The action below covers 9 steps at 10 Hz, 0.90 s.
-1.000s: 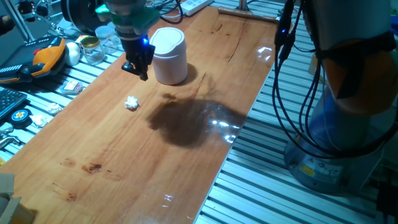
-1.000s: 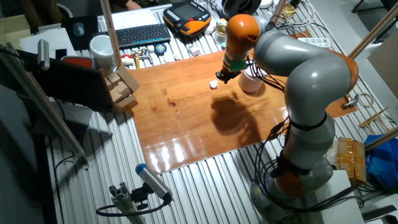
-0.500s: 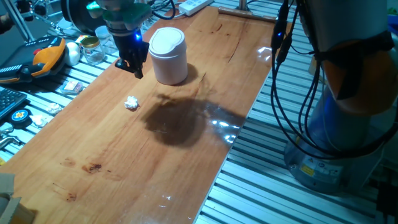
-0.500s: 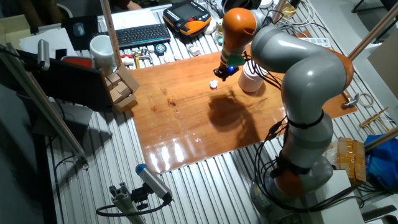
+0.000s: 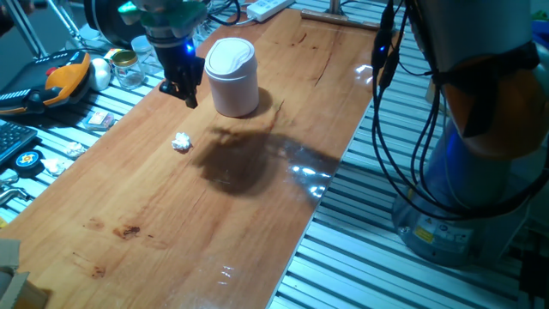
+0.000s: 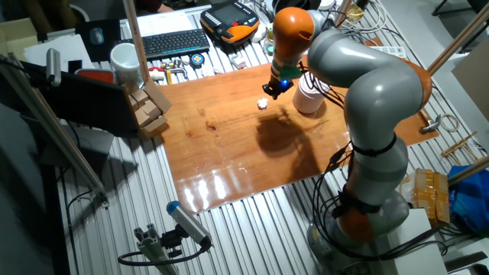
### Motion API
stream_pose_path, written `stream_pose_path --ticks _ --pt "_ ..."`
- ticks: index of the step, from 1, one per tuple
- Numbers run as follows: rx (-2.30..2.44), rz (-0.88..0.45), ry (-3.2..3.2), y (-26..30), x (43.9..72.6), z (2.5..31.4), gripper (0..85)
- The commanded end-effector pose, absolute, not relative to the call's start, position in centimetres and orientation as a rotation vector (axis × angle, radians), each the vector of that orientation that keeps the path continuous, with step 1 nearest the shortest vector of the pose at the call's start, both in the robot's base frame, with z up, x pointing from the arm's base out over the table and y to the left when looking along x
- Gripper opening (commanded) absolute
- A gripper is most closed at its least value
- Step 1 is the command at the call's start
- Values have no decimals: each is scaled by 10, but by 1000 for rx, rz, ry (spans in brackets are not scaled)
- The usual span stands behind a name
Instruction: Put the garbage in the trash can
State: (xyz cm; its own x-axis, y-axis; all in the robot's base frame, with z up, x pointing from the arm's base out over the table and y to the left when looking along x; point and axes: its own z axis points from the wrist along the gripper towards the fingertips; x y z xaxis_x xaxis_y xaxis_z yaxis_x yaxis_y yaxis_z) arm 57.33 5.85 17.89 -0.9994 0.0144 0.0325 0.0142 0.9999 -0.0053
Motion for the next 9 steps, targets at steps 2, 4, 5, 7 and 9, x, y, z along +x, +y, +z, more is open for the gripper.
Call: stream_pose_path --ticks 2,4,5,7,9 --pt "-9 38 -3131 58 573 179 0" --pt "3 39 -3151 58 573 179 0" --pt "1 39 -3165 58 573 179 0" --pt "4 17 -3193 59 578 175 0" --pt "8 5 -3199 64 587 163 0"
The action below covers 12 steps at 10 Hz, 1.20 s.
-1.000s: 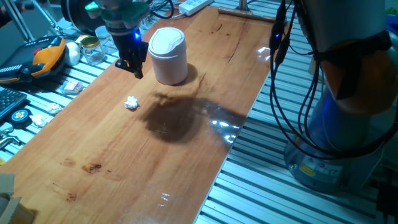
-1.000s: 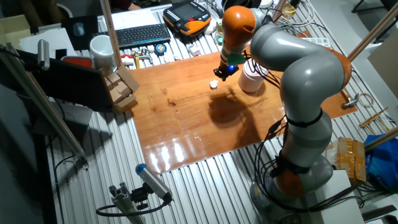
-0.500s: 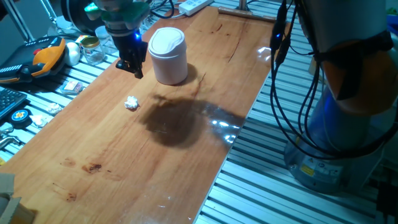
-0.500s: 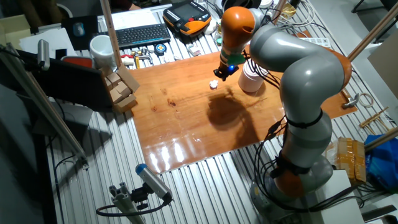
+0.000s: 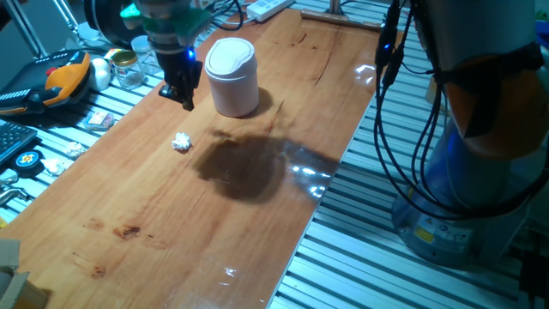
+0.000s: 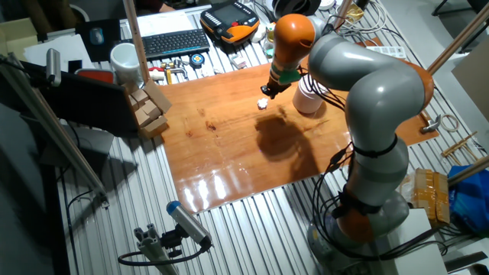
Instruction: Put the garbage in the trash can
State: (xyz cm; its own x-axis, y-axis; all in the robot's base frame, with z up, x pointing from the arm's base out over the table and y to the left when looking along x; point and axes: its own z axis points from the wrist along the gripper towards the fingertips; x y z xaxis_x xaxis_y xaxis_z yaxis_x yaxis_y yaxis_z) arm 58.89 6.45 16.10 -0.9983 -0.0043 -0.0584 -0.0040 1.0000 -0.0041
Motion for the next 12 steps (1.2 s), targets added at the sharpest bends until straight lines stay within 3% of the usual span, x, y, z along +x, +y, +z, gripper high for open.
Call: stream_pose_path --ticks 1,12 --pt "-6 -9 3080 66 592 157 0" --pt "-39 63 3082 67 624 100 0"
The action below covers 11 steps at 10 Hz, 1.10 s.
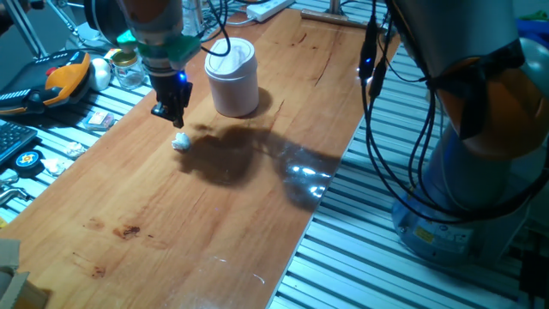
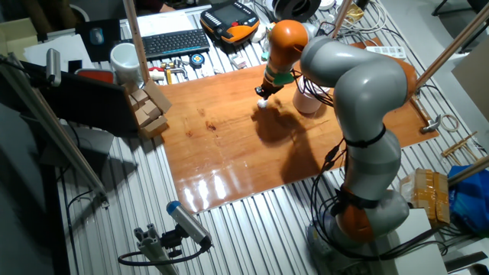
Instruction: Put the garbage in the trash can
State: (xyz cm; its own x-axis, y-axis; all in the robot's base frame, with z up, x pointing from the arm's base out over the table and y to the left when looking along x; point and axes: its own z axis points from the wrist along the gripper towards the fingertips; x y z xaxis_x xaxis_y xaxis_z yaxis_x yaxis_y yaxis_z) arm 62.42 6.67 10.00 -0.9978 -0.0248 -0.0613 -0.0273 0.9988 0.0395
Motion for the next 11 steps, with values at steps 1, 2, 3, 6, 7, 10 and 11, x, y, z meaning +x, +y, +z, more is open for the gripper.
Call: stream_pose_path --ticks 1,2,3,6,7,10,11 --pt "-46 62 3072 65 625 95 0" --pt "-53 55 3066 65 627 89 0" --pt "-53 55 3066 65 629 84 0" --pt "-62 63 3056 63 632 71 0" --pt "-68 68 3056 63 633 66 0" --pt "-24 43 3042 64 633 65 510" --pt "-1 37 3026 65 633 65 850"
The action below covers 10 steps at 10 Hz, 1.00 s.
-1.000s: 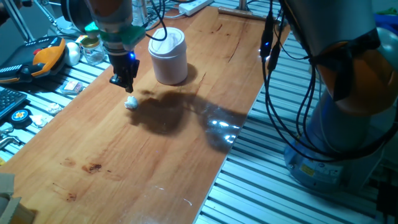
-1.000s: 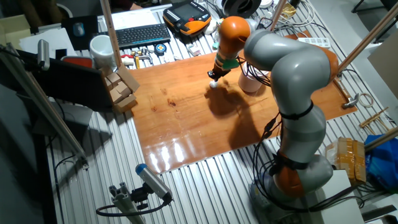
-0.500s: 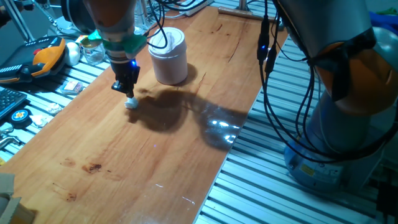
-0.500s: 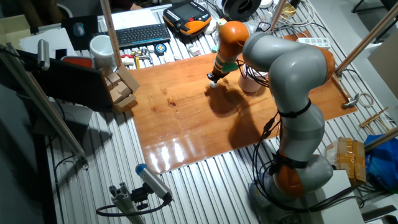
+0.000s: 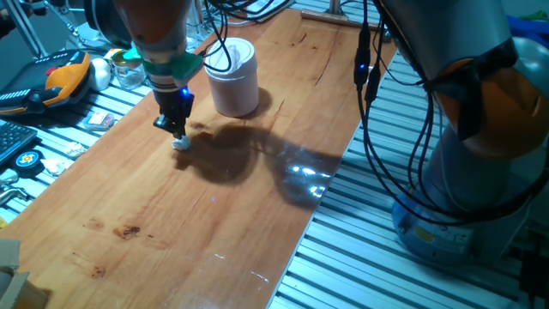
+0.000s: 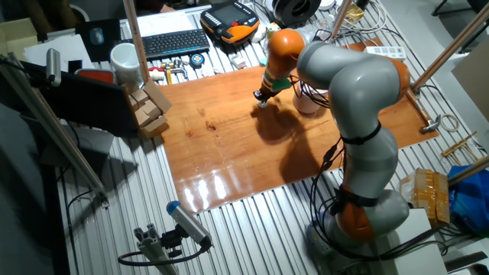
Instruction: Put the garbage in the trash can
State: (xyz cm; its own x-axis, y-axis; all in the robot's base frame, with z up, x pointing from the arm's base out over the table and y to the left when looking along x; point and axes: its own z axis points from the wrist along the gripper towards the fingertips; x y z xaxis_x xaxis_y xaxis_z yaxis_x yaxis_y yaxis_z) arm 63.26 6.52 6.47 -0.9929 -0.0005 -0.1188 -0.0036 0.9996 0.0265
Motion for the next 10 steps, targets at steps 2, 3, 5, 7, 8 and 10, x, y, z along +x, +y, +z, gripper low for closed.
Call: stream_pose_path --ticks 2,3,5,7,8,10 --pt "-18 25 3015 66 632 64 850" --pt "-22 22 3011 65 633 65 850" --pt "-20 18 3008 62 634 66 850" --pt "-14 16 3003 60 633 65 850" --pt "-16 18 3001 60 634 66 850" --pt "-19 11 3003 63 634 72 850"
